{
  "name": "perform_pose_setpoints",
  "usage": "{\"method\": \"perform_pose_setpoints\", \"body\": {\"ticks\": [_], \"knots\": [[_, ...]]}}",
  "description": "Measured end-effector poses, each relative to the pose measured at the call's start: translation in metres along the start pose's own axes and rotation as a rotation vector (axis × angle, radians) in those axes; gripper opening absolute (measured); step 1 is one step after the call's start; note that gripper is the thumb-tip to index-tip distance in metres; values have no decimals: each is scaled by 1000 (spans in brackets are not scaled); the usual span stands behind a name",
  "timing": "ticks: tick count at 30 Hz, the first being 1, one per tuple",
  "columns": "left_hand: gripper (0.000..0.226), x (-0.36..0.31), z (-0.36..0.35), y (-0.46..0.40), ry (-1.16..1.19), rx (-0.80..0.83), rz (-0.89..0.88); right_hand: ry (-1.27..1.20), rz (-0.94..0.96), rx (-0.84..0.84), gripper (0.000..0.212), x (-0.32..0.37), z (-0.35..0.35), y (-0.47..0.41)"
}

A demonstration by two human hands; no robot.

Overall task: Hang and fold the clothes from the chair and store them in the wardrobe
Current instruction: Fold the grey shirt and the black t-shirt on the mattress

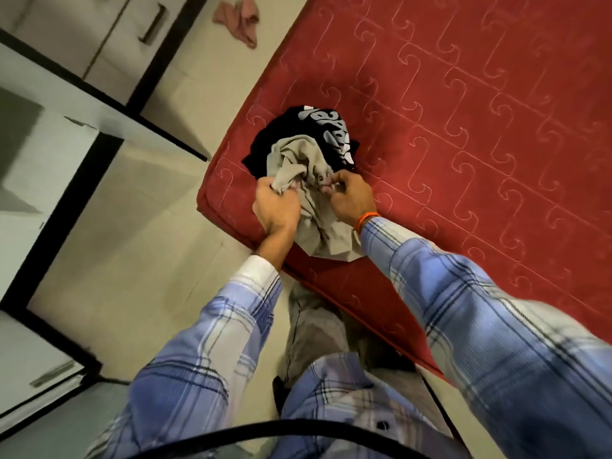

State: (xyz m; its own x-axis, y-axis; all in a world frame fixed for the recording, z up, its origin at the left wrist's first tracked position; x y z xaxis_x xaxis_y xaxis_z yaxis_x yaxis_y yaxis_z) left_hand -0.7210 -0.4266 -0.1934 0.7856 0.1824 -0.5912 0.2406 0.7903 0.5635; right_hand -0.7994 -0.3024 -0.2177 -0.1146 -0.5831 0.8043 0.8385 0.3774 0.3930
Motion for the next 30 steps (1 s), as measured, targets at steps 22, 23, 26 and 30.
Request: {"method": "perform_pose_setpoints", "body": {"ticks": [22,23,26,30], "knots": [[8,-36,-114,299,-281,747,-313,-200,341,-438,37,-52,290,203],[7,-42,-118,303,-344,742,-340,-190,352,-449,39,-52,299,203],[25,-68,-117,311,-369,487,-478,-79,379,-458,43,-51,318,203],[25,-97,-121,317,-164,765,-326,-37,451,-431,37,-38,325,211]]}}
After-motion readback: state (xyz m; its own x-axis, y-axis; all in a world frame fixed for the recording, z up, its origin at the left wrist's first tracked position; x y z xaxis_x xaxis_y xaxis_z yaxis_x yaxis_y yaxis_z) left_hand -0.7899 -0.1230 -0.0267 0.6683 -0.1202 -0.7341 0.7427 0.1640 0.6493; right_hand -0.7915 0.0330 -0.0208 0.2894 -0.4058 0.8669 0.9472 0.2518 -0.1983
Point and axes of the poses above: each hand's wrist, its own y-axis away from the middle knuckle, its own z-axis out of the back of the hand, x = y × z, the point moved 3 cm from there along -y, towards the middle knuckle, and after that the axes turned 10 degrees about z, right-handed, at the moved point
